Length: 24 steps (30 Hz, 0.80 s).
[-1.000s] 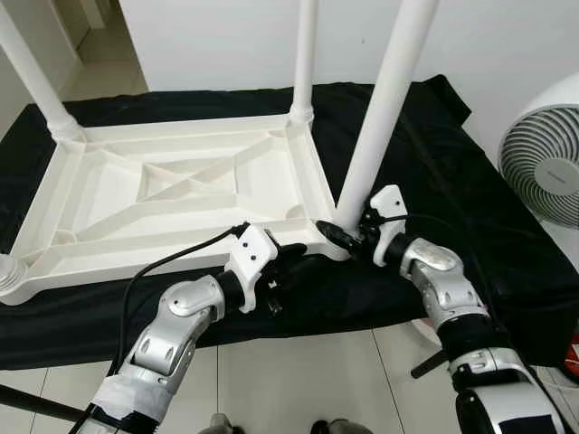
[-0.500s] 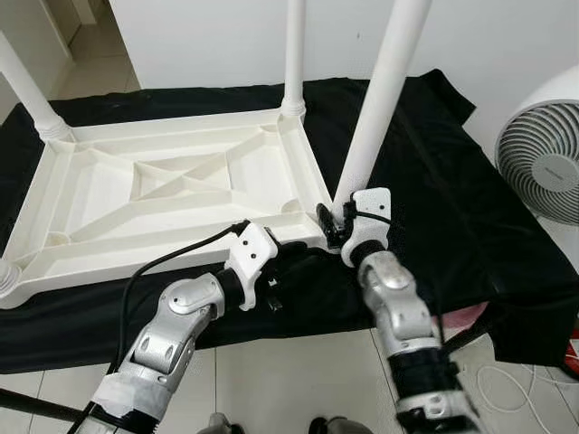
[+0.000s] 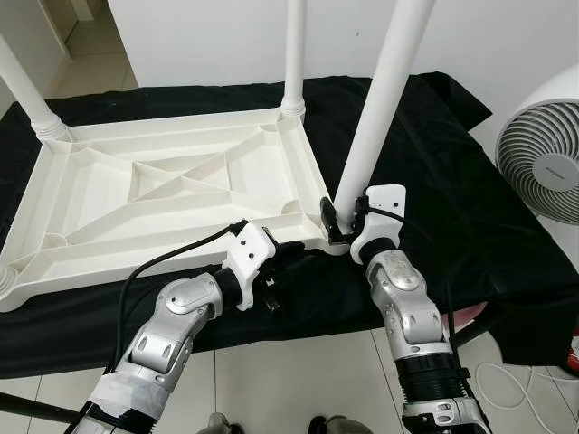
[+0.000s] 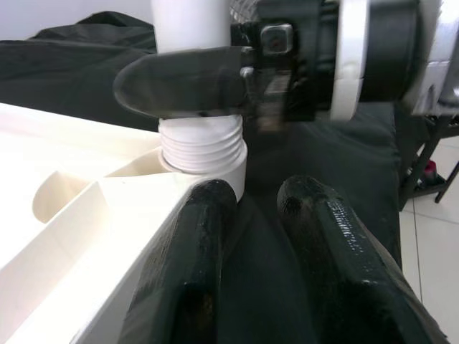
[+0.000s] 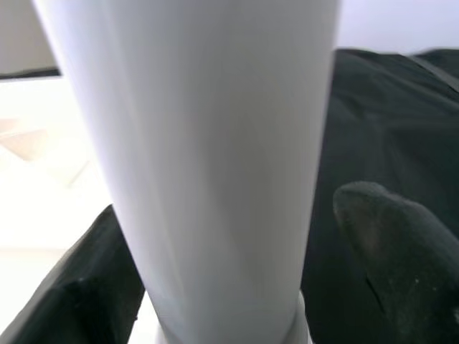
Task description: Building children table
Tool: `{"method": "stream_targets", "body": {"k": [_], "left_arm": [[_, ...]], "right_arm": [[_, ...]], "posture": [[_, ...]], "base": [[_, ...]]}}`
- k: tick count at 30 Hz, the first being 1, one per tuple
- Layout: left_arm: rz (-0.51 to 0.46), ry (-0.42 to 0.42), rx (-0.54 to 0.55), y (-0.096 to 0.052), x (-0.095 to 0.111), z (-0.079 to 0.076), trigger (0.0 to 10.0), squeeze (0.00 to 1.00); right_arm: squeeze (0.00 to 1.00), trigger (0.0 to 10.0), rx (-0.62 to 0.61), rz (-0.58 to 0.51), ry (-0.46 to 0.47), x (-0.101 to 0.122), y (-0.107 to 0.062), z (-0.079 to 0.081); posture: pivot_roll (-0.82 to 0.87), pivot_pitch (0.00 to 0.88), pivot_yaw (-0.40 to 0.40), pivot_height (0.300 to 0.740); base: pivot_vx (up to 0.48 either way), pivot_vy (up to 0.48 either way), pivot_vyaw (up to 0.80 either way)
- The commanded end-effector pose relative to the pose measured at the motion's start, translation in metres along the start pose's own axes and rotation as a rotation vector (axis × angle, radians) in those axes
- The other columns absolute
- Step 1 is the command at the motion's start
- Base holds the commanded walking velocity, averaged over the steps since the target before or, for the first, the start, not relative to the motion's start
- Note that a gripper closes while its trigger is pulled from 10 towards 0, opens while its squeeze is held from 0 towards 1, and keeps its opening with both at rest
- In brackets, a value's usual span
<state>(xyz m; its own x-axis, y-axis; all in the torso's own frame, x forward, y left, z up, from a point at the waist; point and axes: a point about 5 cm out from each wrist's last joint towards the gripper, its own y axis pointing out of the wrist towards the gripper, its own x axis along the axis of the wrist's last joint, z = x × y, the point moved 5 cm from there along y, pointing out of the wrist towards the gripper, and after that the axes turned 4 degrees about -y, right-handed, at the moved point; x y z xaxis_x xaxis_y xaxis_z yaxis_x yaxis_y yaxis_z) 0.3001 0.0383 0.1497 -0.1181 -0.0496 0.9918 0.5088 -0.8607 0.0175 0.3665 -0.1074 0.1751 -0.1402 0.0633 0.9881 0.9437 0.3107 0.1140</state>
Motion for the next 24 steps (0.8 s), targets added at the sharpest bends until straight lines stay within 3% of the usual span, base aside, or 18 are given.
{"method": "stream_targets", "body": {"k": [1,6,8,11,24], "left_arm": [[0.016,-0.002,-0.002,-0.002,-0.002,0.001,10.0,0.00],[0.012,0.002,-0.012,0.001,-0.002,0.001,10.0,0.00],[0.012,0.002,-0.012,0.001,-0.002,0.001,10.0,0.00],[0.008,0.006,-0.022,0.004,0.000,0.001,10.0,0.00],[0.005,0.014,-0.024,0.005,0.001,0.001,10.0,0.00]], "right_arm": [[0.00,10.0,0.134,-0.010,-0.029,0.001,-0.006,-0.006],[0.00,10.0,0.305,0.045,-0.112,-0.007,-0.010,-0.019],[0.00,10.0,0.305,0.045,-0.112,-0.007,-0.010,-0.019],[0.00,10.0,0.430,0.032,-0.202,-0.005,-0.005,-0.020],[0.00,10.0,0.548,0.048,-0.248,-0.007,0.013,-0.016]], "posture": [[-0.13,0.109,0.022,0.740],[-0.15,0.094,0.030,0.740],[-0.15,0.094,0.030,0.740],[-0.15,0.091,0.031,0.740],[-0.13,0.061,0.031,0.740]], "base": [[0.000,0.000,0.00],[0.000,0.000,0.00],[0.000,0.000,0.00],[0.000,0.000,0.00],[0.000,0.000,0.00]]}}
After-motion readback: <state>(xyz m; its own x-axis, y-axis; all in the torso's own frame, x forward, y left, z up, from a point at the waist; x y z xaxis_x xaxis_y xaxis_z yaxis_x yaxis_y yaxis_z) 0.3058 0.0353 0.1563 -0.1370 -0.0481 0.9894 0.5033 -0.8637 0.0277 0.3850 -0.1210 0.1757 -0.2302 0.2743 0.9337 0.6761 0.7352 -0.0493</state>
